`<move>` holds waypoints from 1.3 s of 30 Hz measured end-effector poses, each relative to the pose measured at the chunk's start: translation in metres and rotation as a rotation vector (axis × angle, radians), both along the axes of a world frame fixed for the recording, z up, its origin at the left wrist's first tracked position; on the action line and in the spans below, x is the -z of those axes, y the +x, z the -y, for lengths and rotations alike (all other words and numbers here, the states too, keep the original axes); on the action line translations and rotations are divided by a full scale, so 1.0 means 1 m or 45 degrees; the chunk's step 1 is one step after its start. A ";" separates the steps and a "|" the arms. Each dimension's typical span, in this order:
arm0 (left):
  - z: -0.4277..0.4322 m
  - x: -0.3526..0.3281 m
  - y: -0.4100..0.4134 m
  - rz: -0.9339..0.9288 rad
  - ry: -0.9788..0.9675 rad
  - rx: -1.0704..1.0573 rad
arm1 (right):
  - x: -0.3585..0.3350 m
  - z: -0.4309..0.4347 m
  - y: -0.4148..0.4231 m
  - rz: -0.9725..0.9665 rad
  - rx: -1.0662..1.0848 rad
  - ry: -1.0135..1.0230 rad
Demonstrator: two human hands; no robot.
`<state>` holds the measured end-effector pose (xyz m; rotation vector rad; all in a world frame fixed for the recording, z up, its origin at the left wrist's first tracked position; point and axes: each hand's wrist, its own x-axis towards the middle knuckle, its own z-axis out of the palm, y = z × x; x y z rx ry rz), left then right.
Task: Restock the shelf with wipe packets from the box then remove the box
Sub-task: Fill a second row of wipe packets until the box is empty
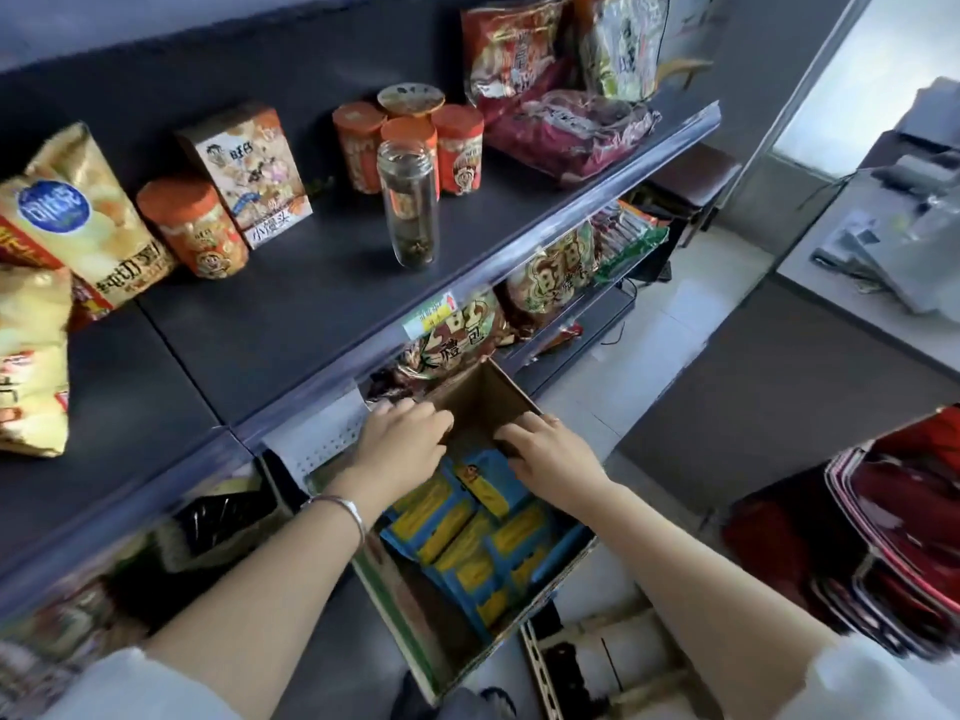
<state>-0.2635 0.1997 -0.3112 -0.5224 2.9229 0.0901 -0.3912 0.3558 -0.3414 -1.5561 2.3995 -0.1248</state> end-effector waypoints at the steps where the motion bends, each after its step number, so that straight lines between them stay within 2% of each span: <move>1: 0.001 0.015 -0.002 0.064 0.043 -0.003 | 0.011 0.000 0.000 0.036 -0.014 0.100; 8: 0.010 0.110 -0.001 0.500 0.387 -0.111 | 0.088 0.013 -0.005 0.222 -0.055 0.709; 14: 0.012 0.159 -0.011 0.719 0.462 -0.237 | 0.124 0.021 0.001 0.136 -0.162 0.968; 19: 0.006 0.179 -0.016 0.714 0.514 -0.372 | 0.132 0.021 0.006 0.099 -0.176 1.036; 23: 0.002 0.181 -0.014 0.565 0.492 -0.442 | 0.124 0.023 0.004 0.095 -0.219 1.037; 27: -0.001 0.177 -0.013 0.621 0.569 -0.428 | 0.114 0.020 0.008 0.010 -0.274 1.037; 32: 0.004 0.147 -0.010 0.431 0.545 -0.432 | 0.103 0.028 0.011 -0.042 -0.201 0.853; 36: 0.007 0.115 -0.007 0.315 0.343 -0.338 | 0.091 0.027 0.012 0.067 -0.169 0.875; 37: 0.008 0.109 -0.005 0.286 0.298 -0.320 | 0.090 0.026 0.011 0.135 -0.109 0.861; 39: 0.008 0.098 0.001 0.216 0.216 -0.278 | 0.089 0.030 0.009 0.336 0.169 0.667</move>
